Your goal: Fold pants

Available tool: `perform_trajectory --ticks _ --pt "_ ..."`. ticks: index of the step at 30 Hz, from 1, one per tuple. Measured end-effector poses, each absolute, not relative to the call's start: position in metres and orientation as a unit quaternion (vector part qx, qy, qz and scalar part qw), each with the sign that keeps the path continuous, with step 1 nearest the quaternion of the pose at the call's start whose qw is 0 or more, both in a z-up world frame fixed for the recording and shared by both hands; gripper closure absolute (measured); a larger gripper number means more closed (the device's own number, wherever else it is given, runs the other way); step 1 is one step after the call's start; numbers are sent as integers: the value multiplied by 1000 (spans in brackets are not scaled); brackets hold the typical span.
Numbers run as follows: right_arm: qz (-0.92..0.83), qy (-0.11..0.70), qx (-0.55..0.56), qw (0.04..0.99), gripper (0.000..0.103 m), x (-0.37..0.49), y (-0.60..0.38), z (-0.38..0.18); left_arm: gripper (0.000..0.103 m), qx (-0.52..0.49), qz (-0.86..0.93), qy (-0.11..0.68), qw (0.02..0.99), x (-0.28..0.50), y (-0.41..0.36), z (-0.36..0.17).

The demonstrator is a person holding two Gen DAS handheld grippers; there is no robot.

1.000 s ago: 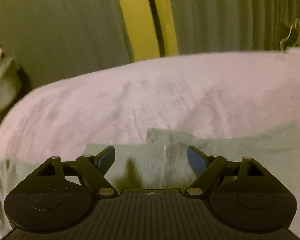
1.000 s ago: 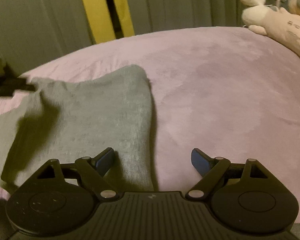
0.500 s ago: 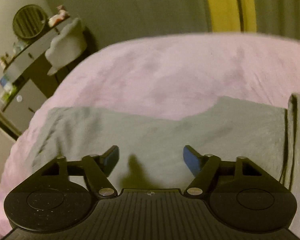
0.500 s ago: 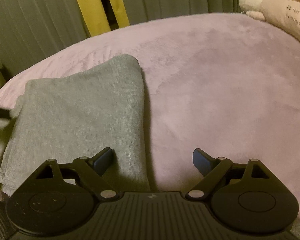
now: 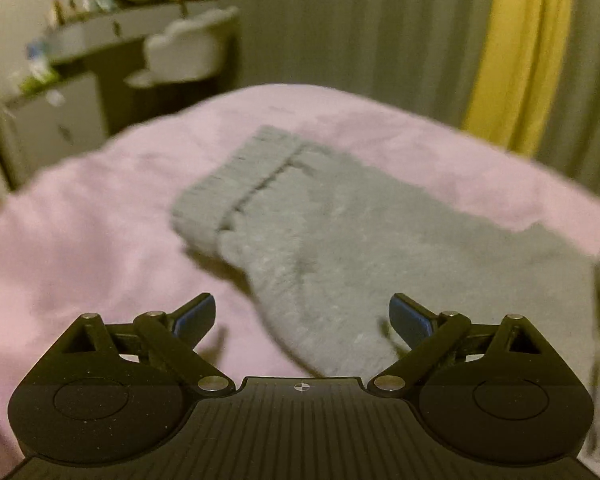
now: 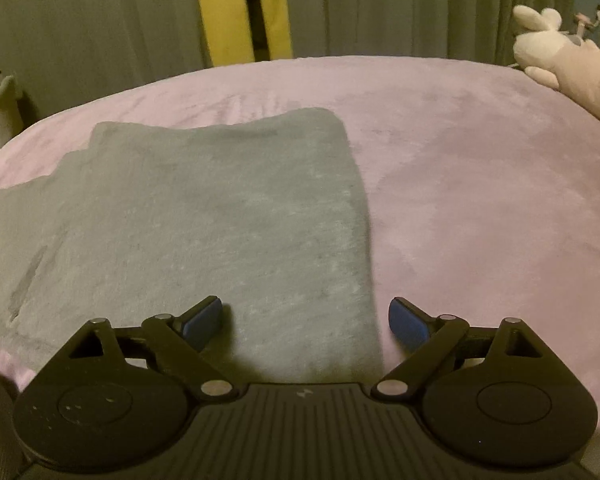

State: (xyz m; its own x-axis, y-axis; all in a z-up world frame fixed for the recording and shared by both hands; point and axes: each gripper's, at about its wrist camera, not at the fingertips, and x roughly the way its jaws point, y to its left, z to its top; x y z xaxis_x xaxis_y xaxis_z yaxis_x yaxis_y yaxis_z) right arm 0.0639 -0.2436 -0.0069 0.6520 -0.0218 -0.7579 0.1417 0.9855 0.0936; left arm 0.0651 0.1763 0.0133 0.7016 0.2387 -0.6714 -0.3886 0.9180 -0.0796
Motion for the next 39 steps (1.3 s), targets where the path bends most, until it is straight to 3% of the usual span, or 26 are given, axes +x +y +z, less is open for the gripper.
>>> perform_trajectory --ticks 13,19,22,24,25,26,28,29,32,34,36,39 --pt "-53 430 46 900 12 70 -226 -1 0 -332 92 312 885 127 254 -29" --pt "-57 439 39 896 10 76 -221 -1 0 -389 63 302 868 126 274 -37" --pt "-59 439 44 896 10 76 -219 -1 20 -368 79 309 874 126 274 -36" --pt "-57 437 43 896 10 75 -219 0 58 -352 78 314 878 124 274 -34" --pt "-56 435 42 898 10 74 -219 1 68 -356 73 315 877 123 278 -34" --pt "-56 432 42 899 10 73 -220 3 76 -374 59 314 871 119 284 -34" --pt "-52 421 43 904 10 70 -221 7 78 -408 47 305 859 113 292 -37" --pt "-50 418 42 906 10 69 -222 9 78 -409 50 306 859 113 292 -37" --pt "-49 408 38 911 10 67 -222 14 63 -390 74 329 857 117 286 -40" --pt "-47 408 42 911 10 66 -223 14 49 -398 67 322 856 118 286 -41" --pt "-45 411 41 910 10 65 -222 13 27 -419 50 311 851 120 289 -40" --pt "-45 415 32 908 10 65 -221 11 26 -417 41 310 853 123 289 -36"
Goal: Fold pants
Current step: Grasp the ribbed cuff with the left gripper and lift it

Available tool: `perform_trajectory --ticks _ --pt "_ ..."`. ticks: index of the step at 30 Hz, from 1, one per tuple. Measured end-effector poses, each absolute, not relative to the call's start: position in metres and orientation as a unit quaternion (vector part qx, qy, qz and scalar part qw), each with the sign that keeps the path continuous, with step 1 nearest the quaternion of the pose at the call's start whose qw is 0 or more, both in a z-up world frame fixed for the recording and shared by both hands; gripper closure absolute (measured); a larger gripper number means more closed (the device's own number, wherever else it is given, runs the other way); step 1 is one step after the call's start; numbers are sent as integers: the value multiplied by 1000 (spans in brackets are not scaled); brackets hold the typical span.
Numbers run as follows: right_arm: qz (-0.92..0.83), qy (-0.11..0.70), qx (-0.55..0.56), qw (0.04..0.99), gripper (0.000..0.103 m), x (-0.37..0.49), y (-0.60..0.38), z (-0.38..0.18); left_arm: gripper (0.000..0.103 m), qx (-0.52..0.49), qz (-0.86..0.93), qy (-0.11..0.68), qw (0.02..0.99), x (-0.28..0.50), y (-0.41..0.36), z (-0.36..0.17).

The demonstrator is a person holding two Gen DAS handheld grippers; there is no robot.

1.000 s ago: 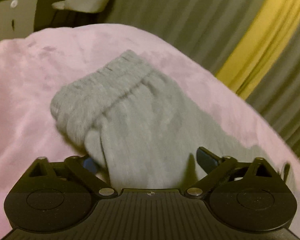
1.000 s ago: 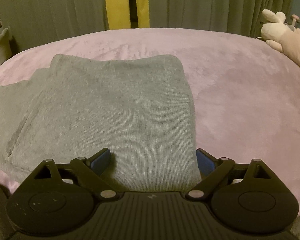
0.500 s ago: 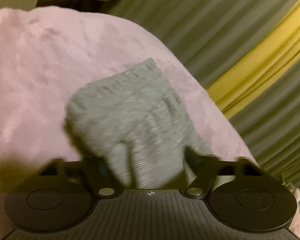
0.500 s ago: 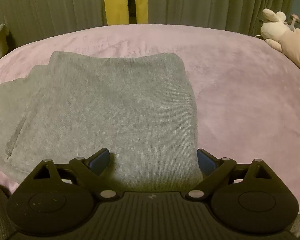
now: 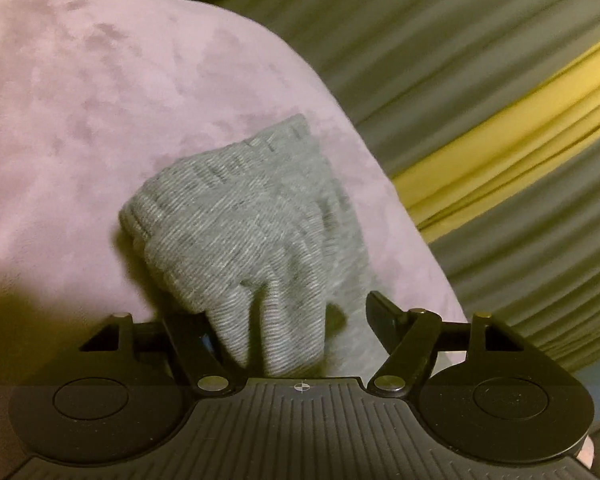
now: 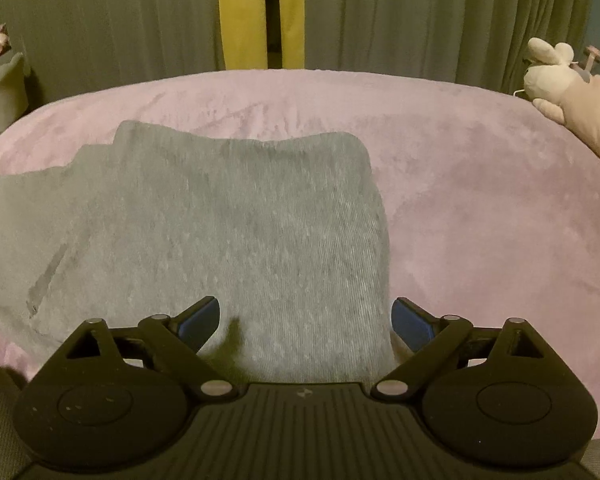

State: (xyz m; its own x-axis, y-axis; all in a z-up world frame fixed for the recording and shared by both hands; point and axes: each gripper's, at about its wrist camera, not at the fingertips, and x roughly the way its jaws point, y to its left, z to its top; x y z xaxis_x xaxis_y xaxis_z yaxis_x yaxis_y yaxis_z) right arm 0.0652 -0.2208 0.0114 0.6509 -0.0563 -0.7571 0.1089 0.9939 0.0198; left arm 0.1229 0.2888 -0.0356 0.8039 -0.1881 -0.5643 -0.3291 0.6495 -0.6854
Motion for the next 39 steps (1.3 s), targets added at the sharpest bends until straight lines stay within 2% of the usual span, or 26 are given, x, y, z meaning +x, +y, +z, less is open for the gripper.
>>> perform_trajectory --ticks 3,7,14,16,25,29,30,31,32,33,36,39 --pt "-50 421 37 905 10 68 -223 11 25 -404 48 324 854 118 291 -37" --pt "-50 419 45 905 9 70 -225 11 26 -458 36 312 832 99 305 -42" --pt "-38 425 44 903 9 70 -223 9 26 -476 49 311 821 91 314 -43" --pt "-38 425 44 903 8 69 -224 9 19 -473 69 313 821 87 316 -42" --pt "-49 432 54 899 7 72 -233 6 16 -482 50 298 822 96 320 -50" --pt "-43 437 54 897 7 76 -228 4 6 -473 48 308 824 120 317 -53" --pt "-41 438 51 897 7 76 -227 4 6 -471 53 308 825 125 316 -52" --pt "-41 438 46 897 7 77 -225 4 9 -466 57 311 826 129 315 -50" --pt "-41 438 42 897 7 77 -224 4 25 -457 62 315 829 133 312 -48" --pt "-41 437 38 897 6 78 -222 4 49 -437 64 324 837 137 307 -45" --pt "-42 436 39 898 6 79 -222 5 68 -395 76 340 850 137 296 -43" --pt "-40 429 45 901 7 77 -223 7 77 -380 75 337 858 131 290 -32"
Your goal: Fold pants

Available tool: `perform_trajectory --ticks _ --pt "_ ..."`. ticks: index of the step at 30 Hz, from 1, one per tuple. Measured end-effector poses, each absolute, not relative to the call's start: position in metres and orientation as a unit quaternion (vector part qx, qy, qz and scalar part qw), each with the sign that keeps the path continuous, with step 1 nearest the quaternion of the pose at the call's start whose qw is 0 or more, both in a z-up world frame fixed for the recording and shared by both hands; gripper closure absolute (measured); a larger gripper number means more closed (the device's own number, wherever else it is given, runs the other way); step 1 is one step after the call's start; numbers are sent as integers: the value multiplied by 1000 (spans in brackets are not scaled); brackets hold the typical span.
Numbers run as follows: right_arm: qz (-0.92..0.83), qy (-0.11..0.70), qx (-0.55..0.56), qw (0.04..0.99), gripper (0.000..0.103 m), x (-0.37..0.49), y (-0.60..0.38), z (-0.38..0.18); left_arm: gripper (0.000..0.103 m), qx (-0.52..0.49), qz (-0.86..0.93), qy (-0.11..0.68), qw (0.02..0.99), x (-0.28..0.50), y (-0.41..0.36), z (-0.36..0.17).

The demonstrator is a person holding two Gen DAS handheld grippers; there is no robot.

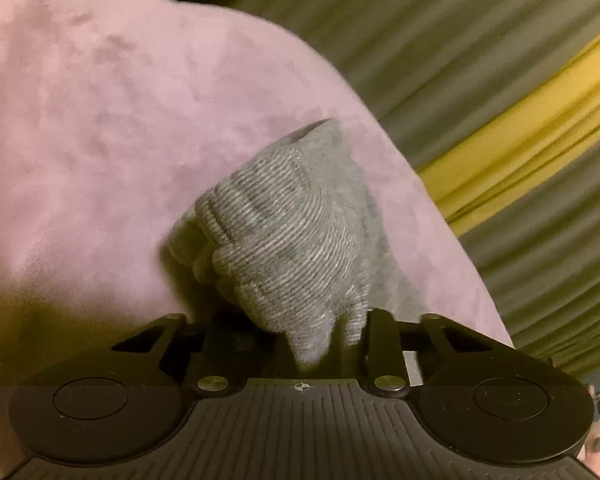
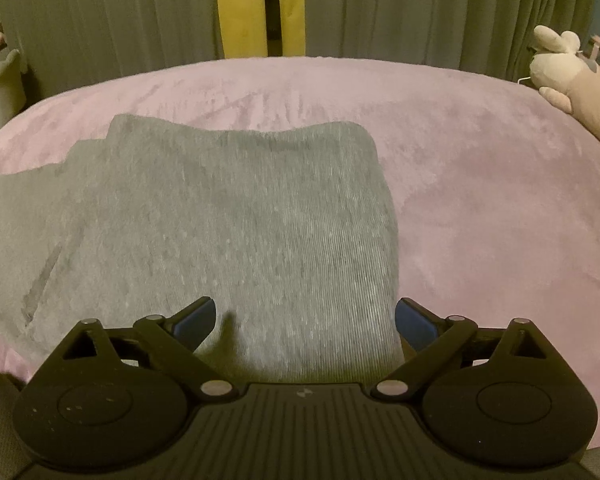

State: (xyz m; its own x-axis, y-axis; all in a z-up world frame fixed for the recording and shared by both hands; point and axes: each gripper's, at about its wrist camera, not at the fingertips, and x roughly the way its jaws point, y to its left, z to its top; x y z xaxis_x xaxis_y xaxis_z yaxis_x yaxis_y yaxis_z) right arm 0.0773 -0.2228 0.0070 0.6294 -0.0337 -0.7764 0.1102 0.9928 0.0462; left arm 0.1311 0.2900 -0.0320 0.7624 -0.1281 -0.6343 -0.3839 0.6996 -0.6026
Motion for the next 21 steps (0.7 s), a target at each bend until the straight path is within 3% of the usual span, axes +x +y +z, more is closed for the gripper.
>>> perform_trajectory --ticks 12,17,21 --pt "-38 393 75 916 7 63 -238 27 80 -258 -11 283 924 134 184 91" --pt "-51 373 107 920 7 50 -261 37 80 -219 -120 249 936 131 89 140" --pt "-69 351 137 924 7 39 -286 44 78 -143 -198 269 931 131 -15 129"
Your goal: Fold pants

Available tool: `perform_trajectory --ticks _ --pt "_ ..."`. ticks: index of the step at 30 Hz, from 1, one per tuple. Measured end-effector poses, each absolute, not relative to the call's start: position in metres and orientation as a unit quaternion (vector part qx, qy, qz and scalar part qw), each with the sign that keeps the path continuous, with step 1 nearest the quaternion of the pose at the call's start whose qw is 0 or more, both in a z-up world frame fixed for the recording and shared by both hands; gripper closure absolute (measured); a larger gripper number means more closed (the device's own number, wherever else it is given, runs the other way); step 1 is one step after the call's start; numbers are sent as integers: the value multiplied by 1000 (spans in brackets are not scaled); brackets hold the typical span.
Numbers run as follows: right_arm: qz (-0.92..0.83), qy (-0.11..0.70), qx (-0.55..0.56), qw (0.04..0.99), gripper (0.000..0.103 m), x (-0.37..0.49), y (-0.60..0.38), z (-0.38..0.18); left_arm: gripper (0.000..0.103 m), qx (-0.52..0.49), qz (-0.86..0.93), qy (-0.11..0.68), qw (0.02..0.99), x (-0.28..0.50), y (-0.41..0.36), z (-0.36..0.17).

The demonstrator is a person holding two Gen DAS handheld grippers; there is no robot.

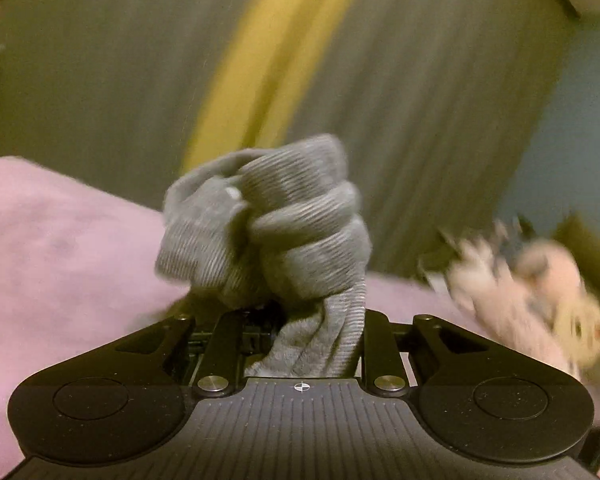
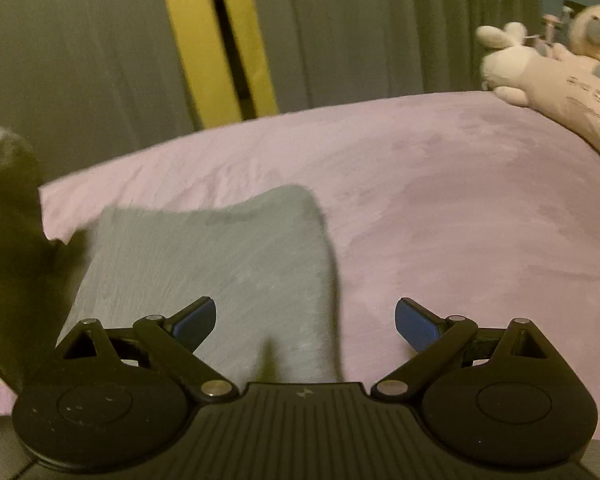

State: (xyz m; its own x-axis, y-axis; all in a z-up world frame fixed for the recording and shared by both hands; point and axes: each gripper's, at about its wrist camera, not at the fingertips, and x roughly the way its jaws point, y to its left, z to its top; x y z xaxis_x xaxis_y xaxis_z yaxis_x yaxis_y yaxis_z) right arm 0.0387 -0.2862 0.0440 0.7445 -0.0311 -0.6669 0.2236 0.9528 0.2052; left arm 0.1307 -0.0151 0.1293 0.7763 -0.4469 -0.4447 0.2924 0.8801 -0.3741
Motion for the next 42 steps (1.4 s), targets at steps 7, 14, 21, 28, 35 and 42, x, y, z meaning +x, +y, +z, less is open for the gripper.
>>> perform_trajectory --ticks 7,14,21,28,35,42 --pt "-103 347 192 912 6 28 -335 41 67 2 -216 476 853 127 -163 -26" --pt "-109 359 233 897 6 22 -362 29 23 136 -238 378 884 90 -175 -10" --pt "1 389 349 853 6 58 -361 25 42 153 -251 383 876 67 -174 -16" --pt "50 433 374 819 6 91 -346 16 26 81 -175 374 907 46 -108 32" --pt "62 441 363 818 6 95 -322 8 20 46 72 374 924 55 -30 33" --pt "52 436 332 835 16 116 -295 8 19 -71 83 443 890 72 20 10"
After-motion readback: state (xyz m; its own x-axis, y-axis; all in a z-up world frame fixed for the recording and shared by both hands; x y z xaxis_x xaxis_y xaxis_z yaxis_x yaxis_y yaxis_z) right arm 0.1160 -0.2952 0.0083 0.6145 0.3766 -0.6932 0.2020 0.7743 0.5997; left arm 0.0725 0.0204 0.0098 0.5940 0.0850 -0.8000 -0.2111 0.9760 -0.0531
